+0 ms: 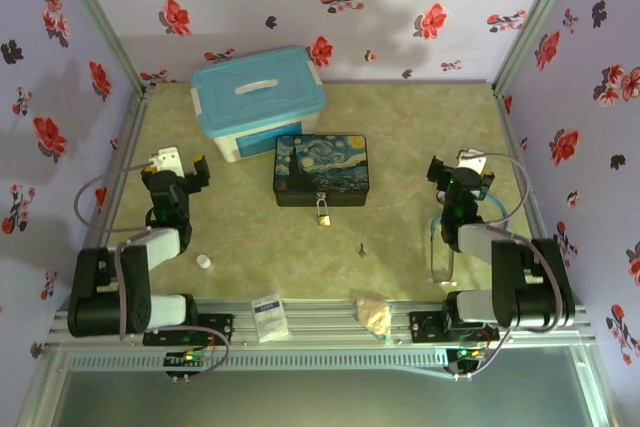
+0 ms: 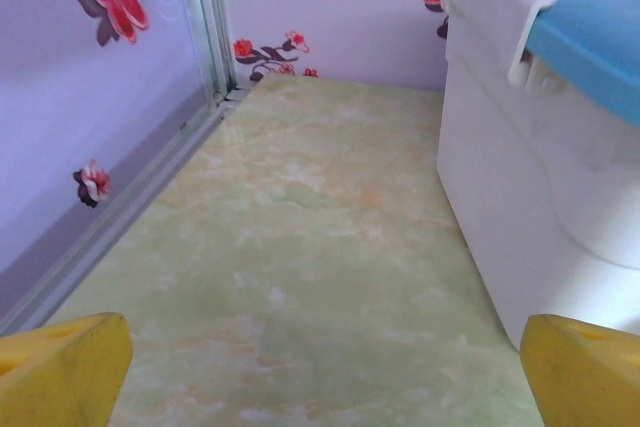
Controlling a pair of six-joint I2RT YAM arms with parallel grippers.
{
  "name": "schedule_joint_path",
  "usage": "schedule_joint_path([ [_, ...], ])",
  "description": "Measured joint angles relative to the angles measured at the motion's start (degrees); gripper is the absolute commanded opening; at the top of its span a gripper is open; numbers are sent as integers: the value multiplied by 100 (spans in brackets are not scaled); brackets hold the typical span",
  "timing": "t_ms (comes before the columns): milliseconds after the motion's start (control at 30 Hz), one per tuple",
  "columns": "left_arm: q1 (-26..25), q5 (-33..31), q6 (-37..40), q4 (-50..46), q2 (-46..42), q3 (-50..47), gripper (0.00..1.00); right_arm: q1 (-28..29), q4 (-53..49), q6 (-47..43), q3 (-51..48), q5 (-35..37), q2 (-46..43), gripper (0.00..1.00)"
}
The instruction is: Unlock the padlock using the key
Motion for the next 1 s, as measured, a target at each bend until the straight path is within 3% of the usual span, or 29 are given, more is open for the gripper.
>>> schedule_joint_path([
  [100, 0, -48, -177, -396, -669, -52, 100, -2, -691, 291, 96, -72, -688, 99],
  [267, 22, -4, -1187, -1633, -1926, 136, 100, -72, -2275, 1093, 721, -487, -1547, 99],
  [533, 2, 1456, -2691, -3456, -3228, 345, 100, 20, -4225, 1939, 1104, -2332, -1805, 99],
  [633, -275, 1910, -3042, -4057, -3425, 372, 100, 601, -4863, 2131, 1104, -2555, -1812, 99],
  [767, -1226, 2249, -3257, -4769, -3528, 461, 100, 1845, -5536, 2295, 1104, -2444, -1810, 93],
  [1000, -2861, 2280, -4026, -4817, -3451, 431, 100, 3458, -5945, 2844, 1021, -1853, -1685, 77],
])
